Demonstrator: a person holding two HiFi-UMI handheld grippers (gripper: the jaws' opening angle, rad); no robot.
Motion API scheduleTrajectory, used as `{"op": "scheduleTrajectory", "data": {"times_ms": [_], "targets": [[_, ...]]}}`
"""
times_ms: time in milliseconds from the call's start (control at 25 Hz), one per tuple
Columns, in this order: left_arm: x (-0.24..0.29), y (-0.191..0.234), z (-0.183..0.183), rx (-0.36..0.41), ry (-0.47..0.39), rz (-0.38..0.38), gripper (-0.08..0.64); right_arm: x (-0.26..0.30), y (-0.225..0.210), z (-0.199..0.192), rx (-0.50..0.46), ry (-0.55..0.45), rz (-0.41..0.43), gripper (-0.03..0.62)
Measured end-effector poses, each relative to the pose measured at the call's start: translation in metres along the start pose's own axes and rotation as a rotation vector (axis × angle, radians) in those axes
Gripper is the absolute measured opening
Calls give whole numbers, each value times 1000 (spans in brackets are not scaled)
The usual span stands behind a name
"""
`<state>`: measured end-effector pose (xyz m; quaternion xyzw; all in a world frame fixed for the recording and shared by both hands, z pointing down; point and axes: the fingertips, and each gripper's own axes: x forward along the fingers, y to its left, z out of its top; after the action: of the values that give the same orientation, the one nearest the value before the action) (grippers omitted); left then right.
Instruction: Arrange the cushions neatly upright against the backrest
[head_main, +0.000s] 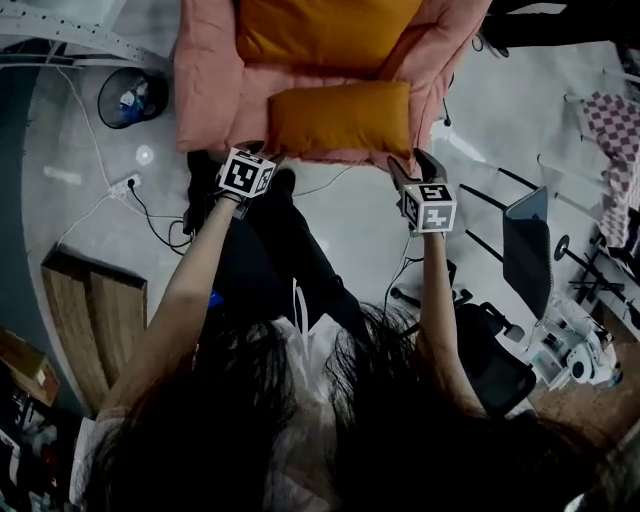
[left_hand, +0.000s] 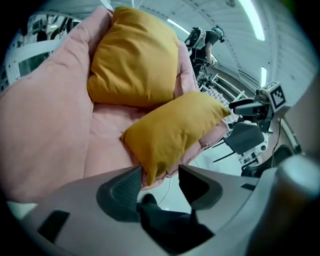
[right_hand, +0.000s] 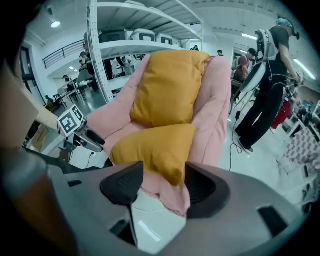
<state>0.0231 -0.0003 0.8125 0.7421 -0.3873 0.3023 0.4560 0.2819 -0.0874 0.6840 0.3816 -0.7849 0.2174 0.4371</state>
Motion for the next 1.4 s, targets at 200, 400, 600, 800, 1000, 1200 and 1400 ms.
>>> {"op": "scheduleTrajectory", "data": {"times_ms": [200,400,600,800,1000,1200,1400], "targets": [[37,8,-29,-46,18,13,224,17,-10,-15,-8,32,-8,245],[63,16,-35,-62,11,35,224,32,-9,-18,15,14,-28,244],[73,18,-39,-40,25,87,91,37,-5,-17,30,-12,-4,163],[56,18,-31,-53,28,68,41,31,-2,0,92,-78,26,107],[16,28,-4,-103,5,59,37,14,9,38,160,-191,90,81],[-30,29,32,26,19,64,34,1,14,64,209,-238,114,66],[-80,43,72,71,-5,47,32,-5,24,69,309,-205,139,63]]}}
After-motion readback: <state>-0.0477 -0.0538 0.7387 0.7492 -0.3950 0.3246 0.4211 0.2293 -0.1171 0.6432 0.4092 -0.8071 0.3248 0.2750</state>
